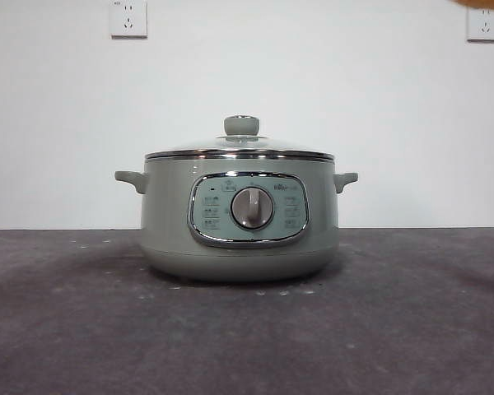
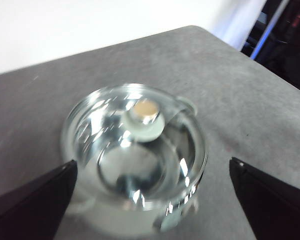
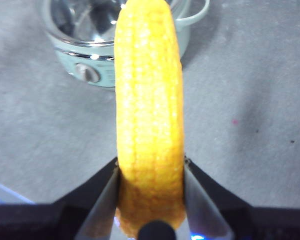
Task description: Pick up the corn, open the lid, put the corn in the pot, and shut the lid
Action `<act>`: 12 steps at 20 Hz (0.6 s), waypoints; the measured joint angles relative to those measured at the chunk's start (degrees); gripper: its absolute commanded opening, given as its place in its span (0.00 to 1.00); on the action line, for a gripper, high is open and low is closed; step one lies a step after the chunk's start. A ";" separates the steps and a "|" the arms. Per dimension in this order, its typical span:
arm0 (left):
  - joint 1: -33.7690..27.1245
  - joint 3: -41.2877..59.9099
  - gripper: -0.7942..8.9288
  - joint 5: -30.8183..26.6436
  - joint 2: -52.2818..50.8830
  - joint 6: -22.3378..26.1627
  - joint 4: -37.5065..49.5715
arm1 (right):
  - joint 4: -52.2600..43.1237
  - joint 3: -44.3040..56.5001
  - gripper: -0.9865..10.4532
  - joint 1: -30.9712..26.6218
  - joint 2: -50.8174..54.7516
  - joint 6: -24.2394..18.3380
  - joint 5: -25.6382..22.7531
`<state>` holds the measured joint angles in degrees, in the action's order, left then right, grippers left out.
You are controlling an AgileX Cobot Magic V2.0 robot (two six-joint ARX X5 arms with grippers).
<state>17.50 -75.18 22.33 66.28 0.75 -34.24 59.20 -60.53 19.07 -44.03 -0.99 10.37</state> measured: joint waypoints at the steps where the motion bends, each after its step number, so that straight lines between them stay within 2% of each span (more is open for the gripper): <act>1: 1.57 -1.64 0.73 -0.85 2.60 0.26 0.85 | 0.74 -0.22 0.07 0.00 0.63 0.22 0.02; 6: 7.63 -12.28 0.73 -5.31 19.76 2.89 5.16 | 4.48 -2.67 0.07 0.00 1.86 0.85 0.07; 12: 9.35 -20.83 0.73 -7.48 34.32 5.07 7.17 | 5.64 -5.31 0.07 0.00 1.86 1.18 0.57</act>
<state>26.85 -96.01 14.85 100.60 5.82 -27.07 64.84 -65.84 19.07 -42.17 0.19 10.94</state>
